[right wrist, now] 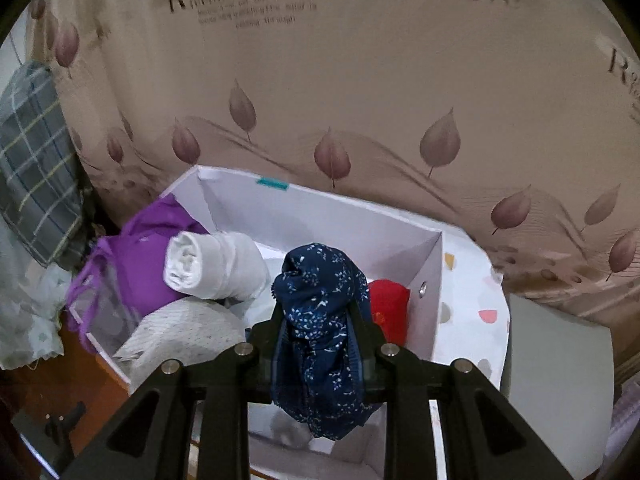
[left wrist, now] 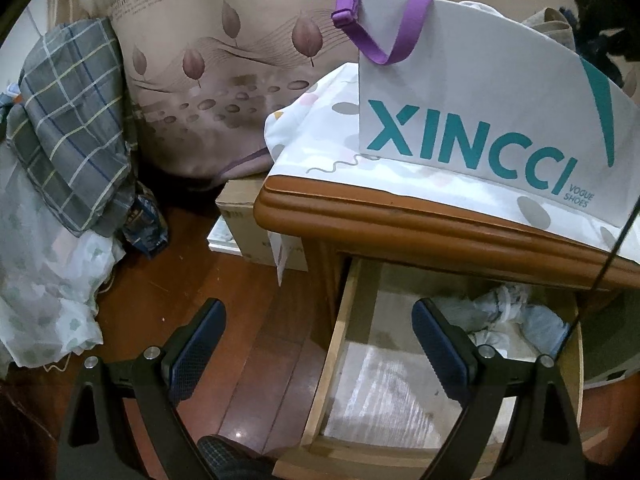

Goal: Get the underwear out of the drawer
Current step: 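Lower the navy speckled underwear into the white box and open the right tool, then move the open right tool back down into the drawer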

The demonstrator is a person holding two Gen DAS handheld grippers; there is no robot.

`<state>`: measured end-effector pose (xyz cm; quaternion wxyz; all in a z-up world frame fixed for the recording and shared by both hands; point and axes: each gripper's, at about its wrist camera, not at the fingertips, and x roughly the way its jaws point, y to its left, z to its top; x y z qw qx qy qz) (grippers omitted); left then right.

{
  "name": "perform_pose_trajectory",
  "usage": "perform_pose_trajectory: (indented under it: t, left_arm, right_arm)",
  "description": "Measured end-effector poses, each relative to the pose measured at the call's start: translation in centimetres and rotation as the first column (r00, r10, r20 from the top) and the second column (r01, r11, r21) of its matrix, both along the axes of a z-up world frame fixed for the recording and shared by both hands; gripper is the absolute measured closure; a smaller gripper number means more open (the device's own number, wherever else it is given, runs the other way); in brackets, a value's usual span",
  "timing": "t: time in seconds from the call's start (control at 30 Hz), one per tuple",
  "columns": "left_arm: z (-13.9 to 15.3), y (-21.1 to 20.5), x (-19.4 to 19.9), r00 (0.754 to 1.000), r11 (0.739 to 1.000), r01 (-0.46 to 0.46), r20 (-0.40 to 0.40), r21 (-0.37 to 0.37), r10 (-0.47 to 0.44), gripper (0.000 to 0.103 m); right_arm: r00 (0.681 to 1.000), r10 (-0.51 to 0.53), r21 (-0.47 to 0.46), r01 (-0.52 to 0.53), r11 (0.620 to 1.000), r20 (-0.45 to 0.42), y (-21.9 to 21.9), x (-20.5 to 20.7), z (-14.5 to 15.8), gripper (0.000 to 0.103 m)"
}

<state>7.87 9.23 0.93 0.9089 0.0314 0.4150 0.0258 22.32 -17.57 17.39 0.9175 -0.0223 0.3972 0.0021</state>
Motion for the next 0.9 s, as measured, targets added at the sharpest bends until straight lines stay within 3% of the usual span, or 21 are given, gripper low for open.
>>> perform_pose_trajectory:
  t: [0.2, 0.33, 0.43, 0.5, 0.63, 0.73, 0.9]
  left_arm:
    - [-0.2, 0.4, 0.2, 1.0, 1.0, -0.007, -0.013, -0.022, 0.006, 0.01]
    - [-0.3, 0.4, 0.2, 1.0, 1.0, -0.005, -0.018, -0.026, 0.005, 0.01]
    - [-0.4, 0.2, 0.2, 1.0, 1.0, -0.001, -0.022, -0.023, 0.001, 0.01]
    - [-0.5, 0.1, 0.2, 1.0, 1.0, 0.001, -0.022, -0.02, -0.001, 0.01]
    - [-0.7, 0.1, 0.3, 1.0, 1.0, -0.003, -0.029, -0.008, 0.003, 0.01]
    - [-0.8, 0.4, 0.3, 0.999, 1.0, -0.012, -0.03, -0.009, 0.012, 0.01]
    - [-0.6, 1.8, 0.5, 0.998, 0.998, -0.056, -0.036, -0.034, 0.055, 0.01]
  right_arm:
    - [0.998, -0.02, 0.023, 0.021, 1.0, -0.066, -0.6, 1.5, -2.5, 0.071]
    - [0.998, -0.024, 0.01, 0.025, 1.0, -0.064, -0.7, 1.7, -2.8, 0.058]
    - [0.999, -0.008, 0.017, 0.009, 1.0, -0.052, -0.6, 1.4, -2.1, 0.043]
    - [0.999, -0.004, 0.012, 0.004, 1.0, -0.033, -0.5, 1.0, -1.2, 0.042]
    - [0.999, 0.046, 0.018, -0.046, 0.999, 0.023, -0.1, -2.1, 1.1, 0.042]
    - [0.991, 0.127, -0.033, -0.125, 0.992, 0.052, 0.3, -6.6, 1.9, 0.043]
    - [0.955, 0.294, -0.209, -0.282, 0.937, 0.031, 0.9, -14.7, -1.0, 0.043]
